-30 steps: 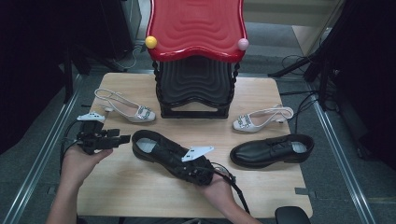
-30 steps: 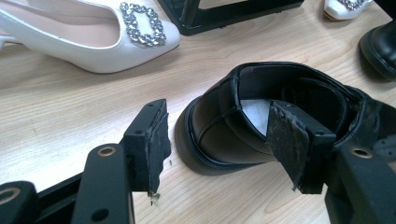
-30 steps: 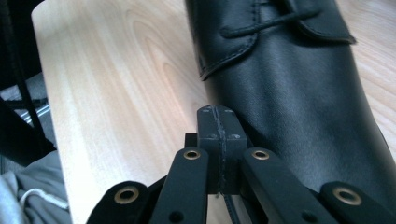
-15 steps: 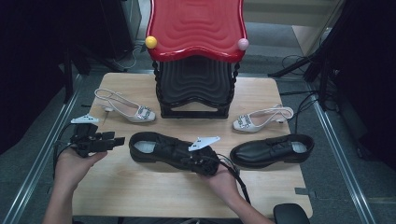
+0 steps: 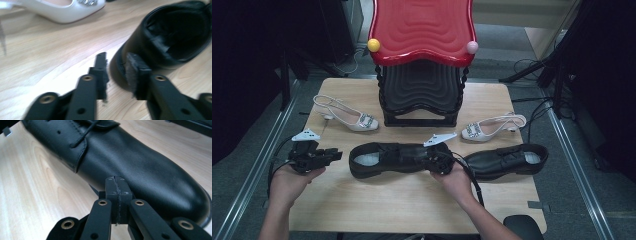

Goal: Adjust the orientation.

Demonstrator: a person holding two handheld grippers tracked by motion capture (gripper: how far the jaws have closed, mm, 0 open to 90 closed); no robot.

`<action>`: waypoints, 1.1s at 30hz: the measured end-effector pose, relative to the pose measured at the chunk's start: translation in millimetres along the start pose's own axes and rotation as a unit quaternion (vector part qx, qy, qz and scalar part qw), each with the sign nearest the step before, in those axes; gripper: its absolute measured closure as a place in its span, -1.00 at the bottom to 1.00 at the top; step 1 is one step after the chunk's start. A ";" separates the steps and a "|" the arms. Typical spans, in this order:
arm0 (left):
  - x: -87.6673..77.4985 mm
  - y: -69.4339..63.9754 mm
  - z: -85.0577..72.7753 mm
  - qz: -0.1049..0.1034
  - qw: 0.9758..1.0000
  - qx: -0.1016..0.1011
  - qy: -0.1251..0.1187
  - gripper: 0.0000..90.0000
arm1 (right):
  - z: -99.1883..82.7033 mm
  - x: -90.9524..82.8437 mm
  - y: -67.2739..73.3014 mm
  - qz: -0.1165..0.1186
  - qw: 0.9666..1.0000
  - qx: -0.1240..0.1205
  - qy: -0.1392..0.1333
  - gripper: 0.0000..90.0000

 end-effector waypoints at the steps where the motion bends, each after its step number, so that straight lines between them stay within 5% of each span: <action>1: 2.4 1.3 -0.6 -0.009 1.000 -0.009 0.001 0.83 | 0.9 0.3 -1.8 -0.004 1.000 0.001 -0.002 1.00; 4: 9.7 4.0 -1.6 -0.028 0.999 -0.022 0.012 0.99 | 3.0 1.1 -6.3 -0.012 1.000 0.002 -0.009 1.00; 9: 19.4 0.4 3.8 -0.045 0.999 -0.002 0.016 1.00 | 4.4 -1.3 -0.5 -0.012 1.000 -0.002 -0.016 1.00; 14: 36.2 1.5 12.4 -0.051 0.999 -0.003 0.014 1.00 | 4.3 0.5 10.8 -0.006 1.000 -0.005 -0.023 1.00; 23: 62.2 -5.7 25.1 -0.068 0.997 0.019 0.022 1.00 | -0.2 19.9 22.7 0.010 1.000 -0.019 0.021 1.00; 33: 63.8 -14.2 25.6 -0.088 0.995 0.036 0.031 1.00 | -6.7 17.1 14.7 0.009 1.000 0.005 0.005 1.00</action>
Point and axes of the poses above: each handheld gripper's, and its own axes: x roughly forward along the jaws, z roughly out of its top, y roughly to its left, the point moved 3 cm from there along x, roughly forward along the jaws, and after that the axes turned 8 degrees about z, right-handed, at the moved point
